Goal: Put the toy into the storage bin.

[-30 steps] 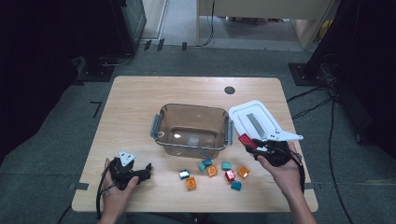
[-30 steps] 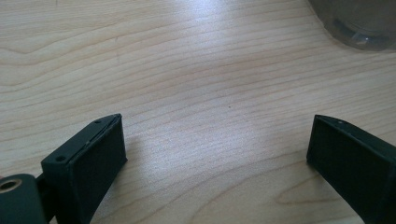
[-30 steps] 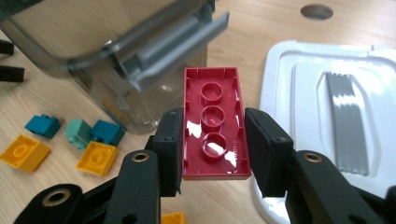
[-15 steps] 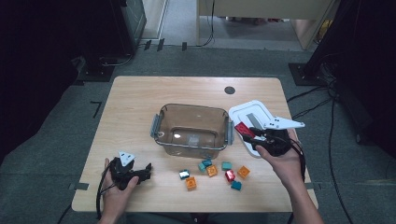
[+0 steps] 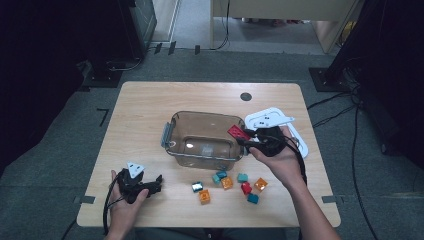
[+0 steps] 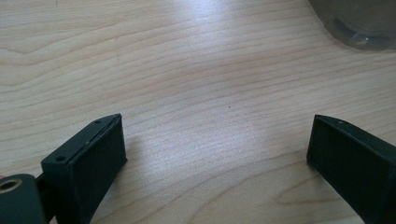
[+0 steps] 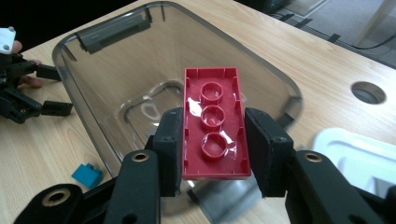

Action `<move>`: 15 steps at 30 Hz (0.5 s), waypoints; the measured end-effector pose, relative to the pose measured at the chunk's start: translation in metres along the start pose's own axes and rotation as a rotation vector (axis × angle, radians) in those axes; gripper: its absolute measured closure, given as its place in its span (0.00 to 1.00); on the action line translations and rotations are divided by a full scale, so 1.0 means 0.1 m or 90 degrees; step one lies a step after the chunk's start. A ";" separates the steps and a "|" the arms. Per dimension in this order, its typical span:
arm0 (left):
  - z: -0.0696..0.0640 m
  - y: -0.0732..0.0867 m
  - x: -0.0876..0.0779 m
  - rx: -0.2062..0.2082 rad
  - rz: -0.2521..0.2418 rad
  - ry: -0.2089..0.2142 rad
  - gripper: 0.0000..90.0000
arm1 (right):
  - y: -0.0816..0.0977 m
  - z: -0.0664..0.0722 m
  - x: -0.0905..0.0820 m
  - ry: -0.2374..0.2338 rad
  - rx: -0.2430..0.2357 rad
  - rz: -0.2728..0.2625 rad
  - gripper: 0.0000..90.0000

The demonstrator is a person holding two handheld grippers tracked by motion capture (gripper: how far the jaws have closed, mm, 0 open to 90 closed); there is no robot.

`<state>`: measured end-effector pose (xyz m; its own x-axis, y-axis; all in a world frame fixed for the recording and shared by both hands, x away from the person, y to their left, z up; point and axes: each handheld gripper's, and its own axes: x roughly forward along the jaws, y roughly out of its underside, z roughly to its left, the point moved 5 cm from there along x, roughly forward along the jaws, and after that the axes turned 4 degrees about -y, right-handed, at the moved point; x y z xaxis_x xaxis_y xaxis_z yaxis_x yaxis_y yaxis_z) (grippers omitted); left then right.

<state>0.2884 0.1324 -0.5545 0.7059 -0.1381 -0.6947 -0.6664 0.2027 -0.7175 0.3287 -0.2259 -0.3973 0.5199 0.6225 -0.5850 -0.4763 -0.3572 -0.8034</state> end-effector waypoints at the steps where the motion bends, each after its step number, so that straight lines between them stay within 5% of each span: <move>1: 0.00 0.00 0.00 0.001 0.000 0.000 0.05 | -0.02 0.01 0.03 -0.002 -0.003 0.002 0.67; 15: 0.00 0.00 0.00 0.000 0.001 0.000 0.04 | -0.09 0.02 0.55 -0.009 0.000 0.053 0.67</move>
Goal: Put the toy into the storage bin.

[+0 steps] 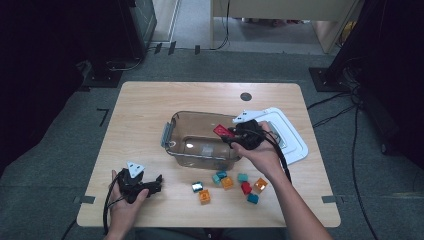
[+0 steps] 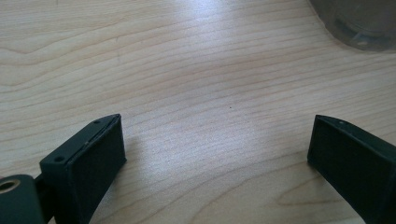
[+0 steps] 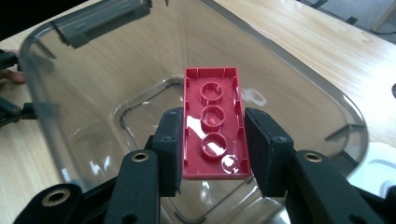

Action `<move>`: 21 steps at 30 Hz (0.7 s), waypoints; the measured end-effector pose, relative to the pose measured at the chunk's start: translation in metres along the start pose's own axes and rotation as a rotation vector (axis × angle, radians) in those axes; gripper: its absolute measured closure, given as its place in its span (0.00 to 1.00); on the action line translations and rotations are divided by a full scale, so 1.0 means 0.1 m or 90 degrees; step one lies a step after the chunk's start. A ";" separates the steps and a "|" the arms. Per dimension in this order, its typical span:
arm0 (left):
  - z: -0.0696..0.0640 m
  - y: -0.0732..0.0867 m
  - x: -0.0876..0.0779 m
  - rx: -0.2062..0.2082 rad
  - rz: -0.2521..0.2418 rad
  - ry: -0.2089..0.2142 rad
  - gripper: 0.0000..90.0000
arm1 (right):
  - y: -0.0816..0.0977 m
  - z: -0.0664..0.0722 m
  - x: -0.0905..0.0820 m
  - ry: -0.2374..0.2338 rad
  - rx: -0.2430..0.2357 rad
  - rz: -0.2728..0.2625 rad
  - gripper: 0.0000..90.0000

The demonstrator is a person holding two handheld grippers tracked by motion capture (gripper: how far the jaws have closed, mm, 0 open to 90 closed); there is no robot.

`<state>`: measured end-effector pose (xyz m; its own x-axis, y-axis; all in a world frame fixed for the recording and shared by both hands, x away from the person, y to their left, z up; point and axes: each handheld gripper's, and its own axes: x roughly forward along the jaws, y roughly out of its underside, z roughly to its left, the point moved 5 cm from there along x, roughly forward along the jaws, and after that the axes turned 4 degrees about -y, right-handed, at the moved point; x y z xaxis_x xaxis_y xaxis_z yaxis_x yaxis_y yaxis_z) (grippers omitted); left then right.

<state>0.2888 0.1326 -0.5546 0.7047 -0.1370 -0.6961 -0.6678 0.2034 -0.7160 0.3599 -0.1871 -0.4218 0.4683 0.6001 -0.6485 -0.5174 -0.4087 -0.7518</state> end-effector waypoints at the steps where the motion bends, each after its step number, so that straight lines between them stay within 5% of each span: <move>1: 0.00 0.00 0.00 0.000 0.000 0.000 0.04 | 0.00 -0.01 0.03 -0.001 0.003 0.007 0.67; 10: 0.00 0.00 0.00 0.002 0.001 0.000 0.04 | 0.05 -0.05 0.21 -0.009 0.009 0.057 0.63; 21: 0.00 0.00 0.00 -0.001 0.000 0.000 0.04 | 0.03 0.02 0.12 -0.037 0.006 0.028 0.40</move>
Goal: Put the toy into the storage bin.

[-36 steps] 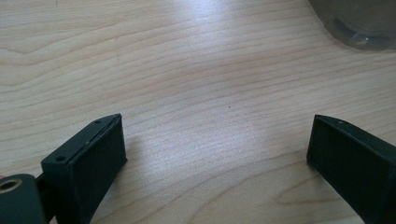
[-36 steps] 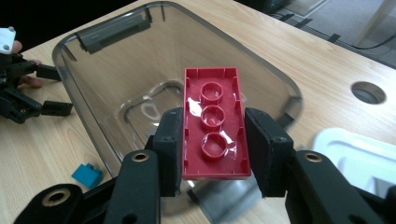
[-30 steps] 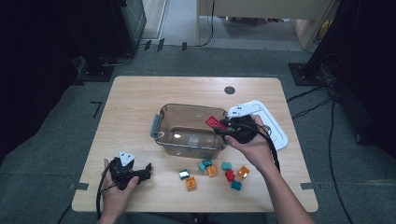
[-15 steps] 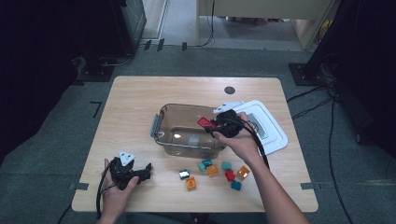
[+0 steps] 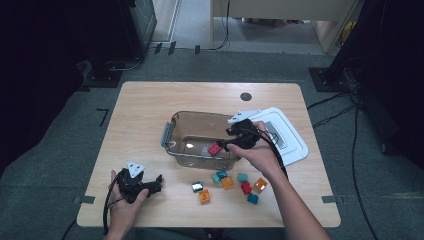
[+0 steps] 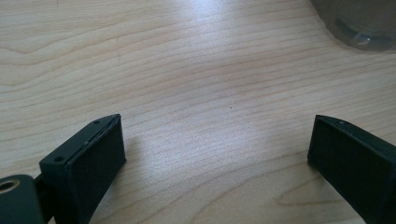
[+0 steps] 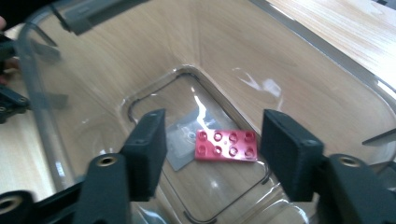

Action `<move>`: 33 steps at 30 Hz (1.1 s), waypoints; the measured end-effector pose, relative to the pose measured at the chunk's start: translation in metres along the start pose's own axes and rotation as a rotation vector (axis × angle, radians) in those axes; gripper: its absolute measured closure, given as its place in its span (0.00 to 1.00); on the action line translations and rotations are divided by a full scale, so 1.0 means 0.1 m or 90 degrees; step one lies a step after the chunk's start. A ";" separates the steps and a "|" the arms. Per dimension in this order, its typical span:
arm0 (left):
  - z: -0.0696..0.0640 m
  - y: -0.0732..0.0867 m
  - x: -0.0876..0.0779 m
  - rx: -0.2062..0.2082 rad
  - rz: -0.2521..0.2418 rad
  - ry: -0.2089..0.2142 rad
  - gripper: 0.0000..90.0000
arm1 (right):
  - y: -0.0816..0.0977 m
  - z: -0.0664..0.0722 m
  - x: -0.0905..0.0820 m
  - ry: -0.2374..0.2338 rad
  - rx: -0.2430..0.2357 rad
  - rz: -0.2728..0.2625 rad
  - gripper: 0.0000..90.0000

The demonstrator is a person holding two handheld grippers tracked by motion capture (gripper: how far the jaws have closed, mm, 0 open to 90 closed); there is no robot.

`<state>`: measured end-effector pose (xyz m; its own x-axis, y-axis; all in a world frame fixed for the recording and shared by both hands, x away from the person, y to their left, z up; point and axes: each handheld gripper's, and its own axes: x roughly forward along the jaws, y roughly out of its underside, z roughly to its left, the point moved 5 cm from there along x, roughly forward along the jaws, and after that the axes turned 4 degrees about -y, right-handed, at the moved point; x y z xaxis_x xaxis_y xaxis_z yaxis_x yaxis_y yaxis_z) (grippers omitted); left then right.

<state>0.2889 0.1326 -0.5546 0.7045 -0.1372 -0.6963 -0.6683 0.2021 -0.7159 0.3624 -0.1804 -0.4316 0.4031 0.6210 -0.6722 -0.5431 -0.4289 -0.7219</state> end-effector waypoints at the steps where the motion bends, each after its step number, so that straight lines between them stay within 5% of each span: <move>1: 0.00 0.00 0.00 0.000 0.000 0.000 0.04 | 0.00 0.00 -0.01 0.002 -0.002 -0.003 0.36; 6: 0.00 0.00 0.00 0.001 0.000 -0.001 0.04 | 0.02 0.05 -0.12 0.003 -0.004 -0.001 0.15; 13: 0.00 0.00 0.00 0.001 0.000 0.000 0.04 | 0.07 0.03 -0.31 0.020 0.002 -0.007 0.03; 24: 0.00 0.00 0.00 0.001 0.000 0.000 0.04 | 0.27 -0.04 -0.62 0.047 0.011 -0.027 0.00; 33: 0.00 0.00 0.00 0.000 0.000 0.000 0.04 | 0.65 -0.13 -0.77 0.064 0.039 -0.029 0.00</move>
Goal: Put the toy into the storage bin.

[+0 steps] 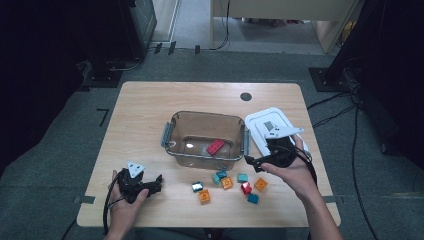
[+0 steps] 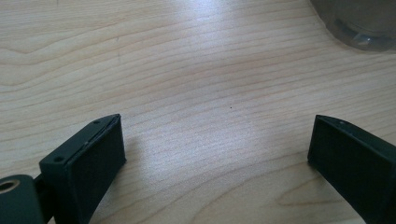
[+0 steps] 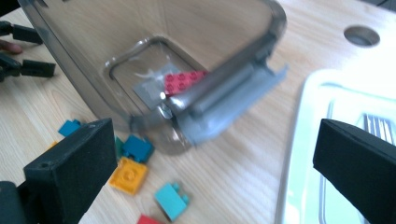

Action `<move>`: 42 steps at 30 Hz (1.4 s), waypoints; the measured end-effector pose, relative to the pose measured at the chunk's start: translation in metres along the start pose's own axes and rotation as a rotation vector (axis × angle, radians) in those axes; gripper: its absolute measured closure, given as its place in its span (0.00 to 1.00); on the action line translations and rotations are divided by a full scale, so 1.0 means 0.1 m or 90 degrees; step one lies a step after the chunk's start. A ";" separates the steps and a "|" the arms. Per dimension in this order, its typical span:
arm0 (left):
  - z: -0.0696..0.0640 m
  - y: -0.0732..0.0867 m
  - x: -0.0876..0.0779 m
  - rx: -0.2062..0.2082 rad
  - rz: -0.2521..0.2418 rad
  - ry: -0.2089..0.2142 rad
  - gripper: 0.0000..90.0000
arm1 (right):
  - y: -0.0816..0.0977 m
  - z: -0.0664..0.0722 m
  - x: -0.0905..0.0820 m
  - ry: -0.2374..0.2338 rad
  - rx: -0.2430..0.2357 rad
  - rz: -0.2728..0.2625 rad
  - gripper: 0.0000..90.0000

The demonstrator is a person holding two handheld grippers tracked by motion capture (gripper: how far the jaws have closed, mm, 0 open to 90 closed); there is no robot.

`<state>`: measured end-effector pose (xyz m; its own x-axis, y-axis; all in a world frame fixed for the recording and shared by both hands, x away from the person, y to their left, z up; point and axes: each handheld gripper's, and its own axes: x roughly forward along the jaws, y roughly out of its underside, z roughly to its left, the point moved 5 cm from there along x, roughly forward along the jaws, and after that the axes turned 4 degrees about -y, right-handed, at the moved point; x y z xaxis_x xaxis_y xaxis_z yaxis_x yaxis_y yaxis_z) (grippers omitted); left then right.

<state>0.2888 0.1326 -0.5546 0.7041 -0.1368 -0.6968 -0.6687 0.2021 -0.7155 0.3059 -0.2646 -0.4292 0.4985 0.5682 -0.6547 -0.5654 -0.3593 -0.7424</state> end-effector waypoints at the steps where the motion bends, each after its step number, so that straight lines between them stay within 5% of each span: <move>1: 0.00 0.00 0.00 0.000 0.000 0.000 0.04 | 0.05 -0.02 -0.01 0.002 0.005 -0.002 0.00; 5: 0.00 0.00 0.00 0.001 0.001 0.000 0.04 | 0.26 -0.05 -0.07 0.001 0.028 -0.017 0.01; 10: 0.00 0.00 0.00 0.001 0.001 0.000 0.04 | 0.56 -0.07 -0.09 0.010 0.040 -0.034 0.16; 19: 0.00 0.00 0.00 0.001 0.001 0.000 0.04 | 1.02 -0.06 0.09 -0.001 0.052 0.016 0.35; 29: 0.00 0.00 0.00 0.000 0.001 0.000 0.04 | 1.20 0.01 0.22 0.011 0.016 0.068 0.53; 32: 0.00 -0.01 0.01 -0.002 0.001 -0.002 0.04 | 1.21 -0.01 0.22 0.011 0.008 0.060 0.66; 42: 0.01 -0.01 0.01 -0.003 0.002 -0.004 0.03 | 1.18 -0.16 0.16 0.023 0.032 0.025 0.67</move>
<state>0.2907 0.1332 -0.5546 0.7032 -0.1294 -0.6991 -0.6727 0.1974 -0.7131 0.2580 -0.3092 -0.5294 0.4975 0.5275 -0.6886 -0.6174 -0.3423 -0.7083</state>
